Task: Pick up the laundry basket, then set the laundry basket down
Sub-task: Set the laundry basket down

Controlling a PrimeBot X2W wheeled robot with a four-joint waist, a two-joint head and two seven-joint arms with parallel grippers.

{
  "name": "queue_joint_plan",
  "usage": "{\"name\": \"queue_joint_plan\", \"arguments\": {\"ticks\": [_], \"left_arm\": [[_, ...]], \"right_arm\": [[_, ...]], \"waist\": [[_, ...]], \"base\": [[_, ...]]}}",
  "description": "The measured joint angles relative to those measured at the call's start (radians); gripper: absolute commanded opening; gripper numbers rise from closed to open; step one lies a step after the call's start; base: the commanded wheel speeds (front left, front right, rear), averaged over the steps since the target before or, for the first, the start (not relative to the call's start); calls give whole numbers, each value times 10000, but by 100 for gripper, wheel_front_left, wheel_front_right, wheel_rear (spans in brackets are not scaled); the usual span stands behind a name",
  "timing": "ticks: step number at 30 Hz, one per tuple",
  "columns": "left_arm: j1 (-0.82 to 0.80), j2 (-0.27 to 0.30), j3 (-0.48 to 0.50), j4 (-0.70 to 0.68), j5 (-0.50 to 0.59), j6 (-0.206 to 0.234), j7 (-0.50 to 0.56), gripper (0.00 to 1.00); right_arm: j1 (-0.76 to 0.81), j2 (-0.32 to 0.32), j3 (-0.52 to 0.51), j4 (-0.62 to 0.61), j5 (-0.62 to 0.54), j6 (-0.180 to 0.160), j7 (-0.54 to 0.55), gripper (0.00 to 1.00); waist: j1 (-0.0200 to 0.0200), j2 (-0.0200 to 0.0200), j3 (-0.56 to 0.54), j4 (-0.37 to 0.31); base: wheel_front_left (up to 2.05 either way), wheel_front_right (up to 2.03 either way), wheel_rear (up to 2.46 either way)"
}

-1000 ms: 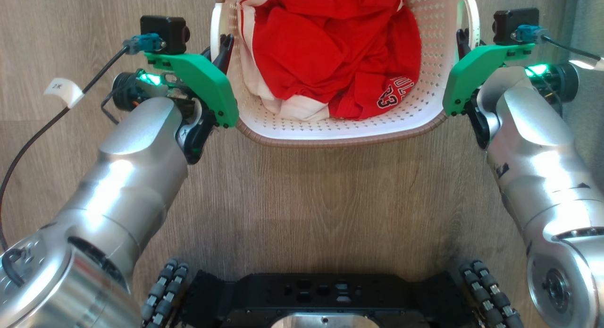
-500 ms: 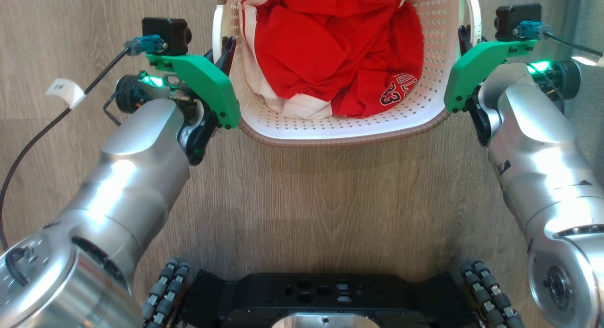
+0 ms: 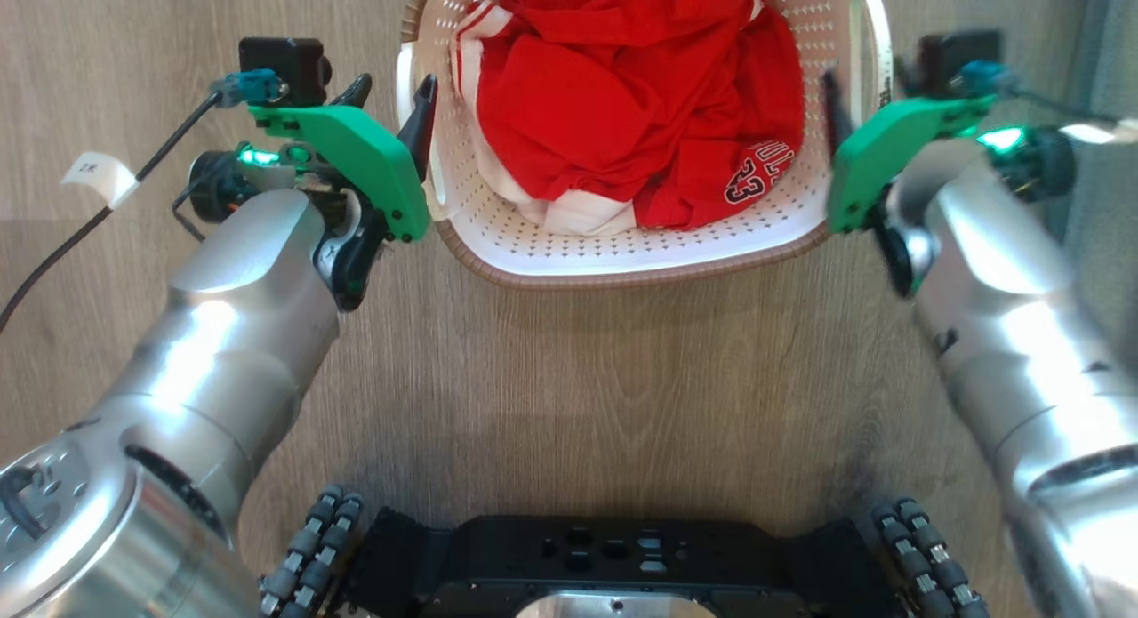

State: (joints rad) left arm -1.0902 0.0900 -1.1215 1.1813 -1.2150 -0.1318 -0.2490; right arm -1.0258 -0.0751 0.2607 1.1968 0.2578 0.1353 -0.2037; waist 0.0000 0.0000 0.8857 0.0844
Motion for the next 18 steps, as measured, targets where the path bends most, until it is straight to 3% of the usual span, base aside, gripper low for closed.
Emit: {"name": "queue_joint_plan", "arguments": {"ticks": [7, 18], "left_arm": [[0, 4, -21, -15, -105, 0, -2, 100], [115, 128, 255, 40, -59, 0, -2, 100]], "right_arm": [[264, 42, 984, -121, 897, 0, -8, 100], [267, 42, 1254, 209, 1131, 0, -368, 100]], "waist": [[0, 0, -115, -126], [0, 0, -847, -157]], "base": [[0, 0, 0], [0, 0, 0]]}}
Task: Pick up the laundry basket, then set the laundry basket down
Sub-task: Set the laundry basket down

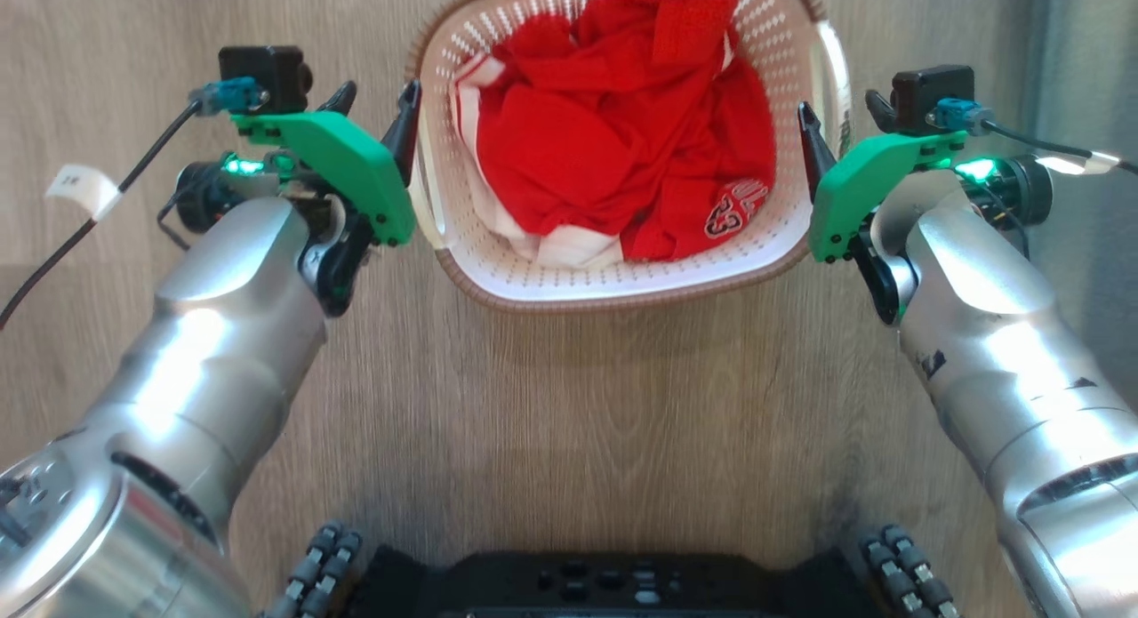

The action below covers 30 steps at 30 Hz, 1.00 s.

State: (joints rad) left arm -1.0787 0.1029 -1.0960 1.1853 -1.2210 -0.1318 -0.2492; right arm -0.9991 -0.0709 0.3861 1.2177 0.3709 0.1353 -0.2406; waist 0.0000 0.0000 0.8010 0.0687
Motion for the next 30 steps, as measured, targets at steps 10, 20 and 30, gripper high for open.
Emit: {"name": "queue_joint_plan", "arguments": {"ticks": [10, 20, 30], "left_arm": [[825, 410, 1377, -349, 1404, 13, 0, 100], [2520, 788, 3956, -2234, 3873, 633, -2, 100], [4418, 821, 6410, -4602, 6399, 974, -2, 100]], "right_arm": [[789, -100, -832, -899, -153, 0, -88, 100], [2331, -105, -2270, -2414, -1095, 0, -88, 100], [3540, 4, -3248, -3937, -1797, 0, -90, 100]], "waist": [[-1, 0, -1537, -62], [-1, 1, -3160, -100], [-1, 1, -4451, -72]], "base": [[0, 0, 0], [0, 0, 0], [0, 0, 0]]}}
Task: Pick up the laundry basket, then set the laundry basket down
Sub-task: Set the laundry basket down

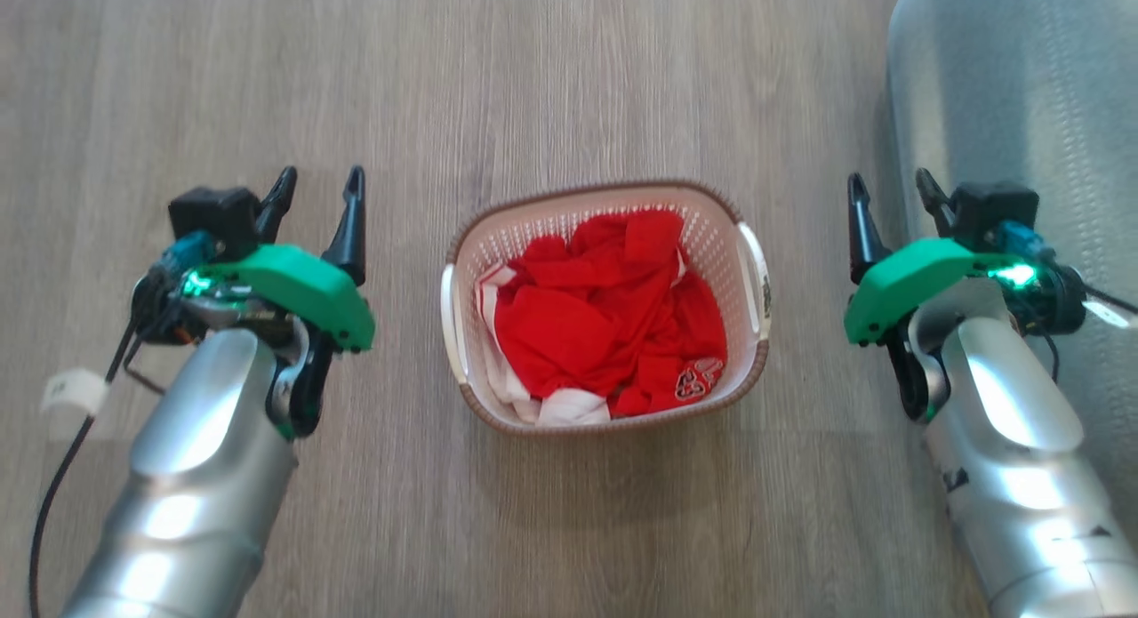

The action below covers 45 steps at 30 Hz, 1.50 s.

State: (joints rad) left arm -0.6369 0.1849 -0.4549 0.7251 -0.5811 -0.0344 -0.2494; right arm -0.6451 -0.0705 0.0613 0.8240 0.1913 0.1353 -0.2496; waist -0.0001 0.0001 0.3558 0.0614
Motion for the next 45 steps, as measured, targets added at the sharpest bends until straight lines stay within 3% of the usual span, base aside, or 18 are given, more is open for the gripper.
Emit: {"name": "queue_joint_plan", "arguments": {"ticks": [8, 16, 34, 45], "left_arm": [[1476, -94, 1442, -1927, 1613, 88, -2, 100], [2786, -119, 2011, -3356, 2337, 265, -29, 100], [5650, 155, 2096, -6176, 2750, 1072, 278, 100], [7016, 305, 1969, -7298, 2819, 1503, 869, 100]], "right_arm": [[990, 50, -341, -1392, -389, 0, 0, 100], [1834, 63, -295, -2418, -244, 0, 0, 100], [4115, 125, -297, -4370, -174, 0, 46, 100], [5575, 207, -470, -5923, -171, 0, 773, 100]], "waist": [[0, 0, -1018, 0], [0, 0, -1768, -17], [0, -1, -3027, -194], [0, -1, -3433, -306]], "base": [[0, 0, 0], [0, 0, 0], [0, 0, 0], [0, 0, 0]]}}
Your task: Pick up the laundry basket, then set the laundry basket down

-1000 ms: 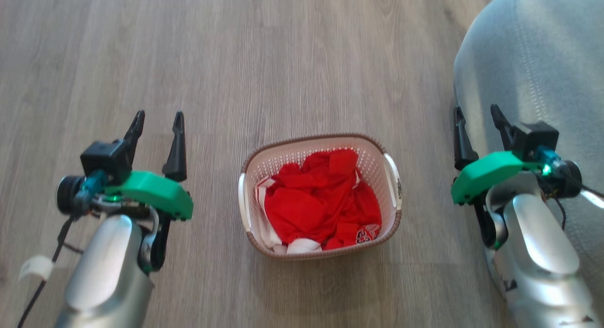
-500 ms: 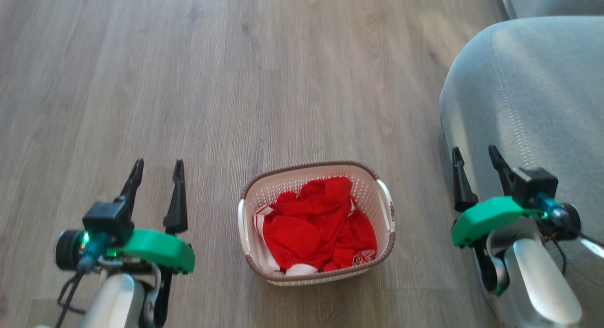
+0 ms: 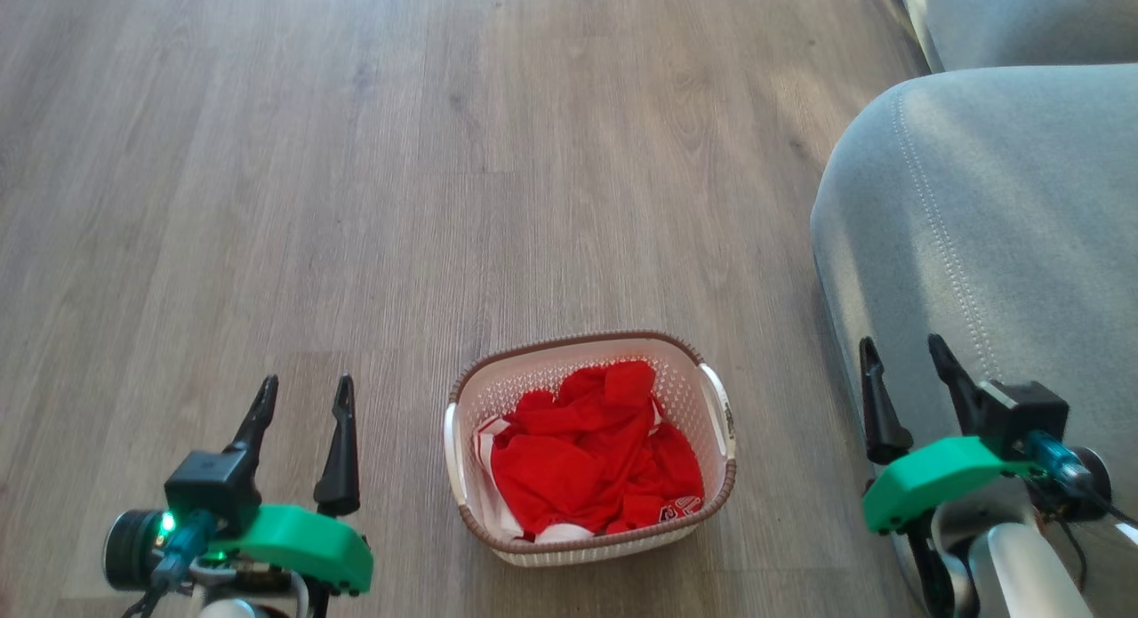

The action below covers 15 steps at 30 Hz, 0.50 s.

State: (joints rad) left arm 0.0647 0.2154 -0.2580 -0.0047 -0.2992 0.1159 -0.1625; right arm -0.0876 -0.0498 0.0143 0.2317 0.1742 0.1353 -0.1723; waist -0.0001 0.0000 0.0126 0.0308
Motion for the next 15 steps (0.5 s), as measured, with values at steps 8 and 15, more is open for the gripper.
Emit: {"name": "queue_joint_plan", "arguments": {"ticks": [8, 15], "left_arm": [[143, 54, 0, -232, -6, 109, 171, 100], [190, 77, 0, -240, -19, 180, 265, 100]], "right_arm": [[383, 50, -144, -675, 29, 0, 236, 100], [472, 54, -140, -1012, 27, 0, 407, 100]], "waist": [[0, 0, -61, 9], [0, 0, -33, -12]], "base": [[0, 0, 0], [0, 0, 0]]}}
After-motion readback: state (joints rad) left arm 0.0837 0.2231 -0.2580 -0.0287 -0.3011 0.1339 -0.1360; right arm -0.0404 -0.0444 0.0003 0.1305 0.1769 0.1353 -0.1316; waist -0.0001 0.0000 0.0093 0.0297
